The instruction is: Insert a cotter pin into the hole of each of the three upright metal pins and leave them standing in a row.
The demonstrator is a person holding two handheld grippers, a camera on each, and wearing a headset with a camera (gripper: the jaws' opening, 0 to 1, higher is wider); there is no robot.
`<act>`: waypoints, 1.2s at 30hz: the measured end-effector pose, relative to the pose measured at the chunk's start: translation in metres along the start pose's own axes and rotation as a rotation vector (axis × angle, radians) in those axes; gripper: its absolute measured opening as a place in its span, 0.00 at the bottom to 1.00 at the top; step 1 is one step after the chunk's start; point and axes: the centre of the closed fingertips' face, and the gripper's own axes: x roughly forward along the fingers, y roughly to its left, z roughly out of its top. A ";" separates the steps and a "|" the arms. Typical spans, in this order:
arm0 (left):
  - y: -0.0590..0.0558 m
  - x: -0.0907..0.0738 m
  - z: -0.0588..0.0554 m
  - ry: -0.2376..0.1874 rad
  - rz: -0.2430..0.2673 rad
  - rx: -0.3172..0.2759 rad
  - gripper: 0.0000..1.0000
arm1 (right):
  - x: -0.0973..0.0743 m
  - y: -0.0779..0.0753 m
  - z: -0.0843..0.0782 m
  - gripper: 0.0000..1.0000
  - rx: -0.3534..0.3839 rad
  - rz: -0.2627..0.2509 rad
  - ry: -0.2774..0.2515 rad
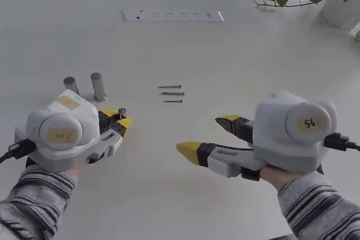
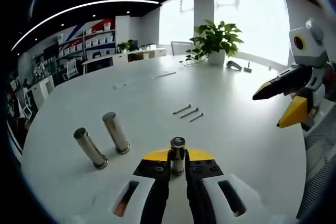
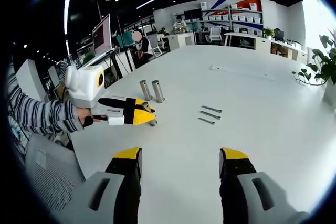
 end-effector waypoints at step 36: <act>0.007 -0.061 -0.005 0.031 0.051 -0.039 0.58 | 0.080 -0.046 0.029 0.19 -0.412 0.185 0.324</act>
